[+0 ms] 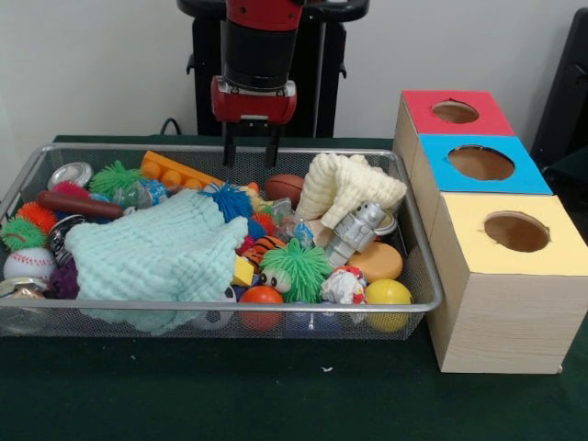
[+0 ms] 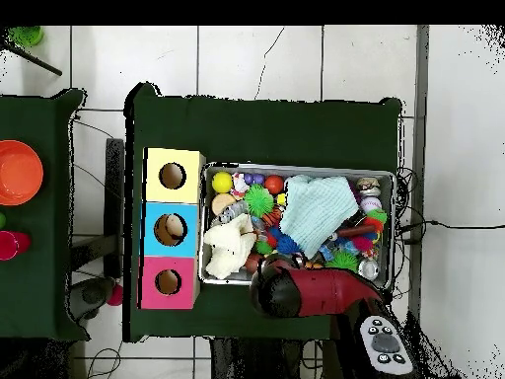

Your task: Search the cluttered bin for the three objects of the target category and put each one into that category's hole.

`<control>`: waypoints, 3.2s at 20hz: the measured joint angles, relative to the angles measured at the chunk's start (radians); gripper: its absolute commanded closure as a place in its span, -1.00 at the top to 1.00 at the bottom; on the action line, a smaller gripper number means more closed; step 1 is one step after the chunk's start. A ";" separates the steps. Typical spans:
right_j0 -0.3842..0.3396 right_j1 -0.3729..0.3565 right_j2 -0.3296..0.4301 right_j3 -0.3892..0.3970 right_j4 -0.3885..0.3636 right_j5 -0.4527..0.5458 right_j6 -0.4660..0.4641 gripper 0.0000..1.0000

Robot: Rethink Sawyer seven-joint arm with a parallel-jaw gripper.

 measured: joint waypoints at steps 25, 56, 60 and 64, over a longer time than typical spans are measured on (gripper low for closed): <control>0.035 0.169 -0.074 -0.044 0.000 -0.152 0.000 1.00; 0.053 0.218 -0.085 -0.047 0.021 -0.208 0.000 -1.00; 0.046 0.217 -0.082 -0.047 0.021 -0.208 0.000 -1.00; 0.037 0.214 -0.077 -0.047 0.021 -0.208 0.000 -1.00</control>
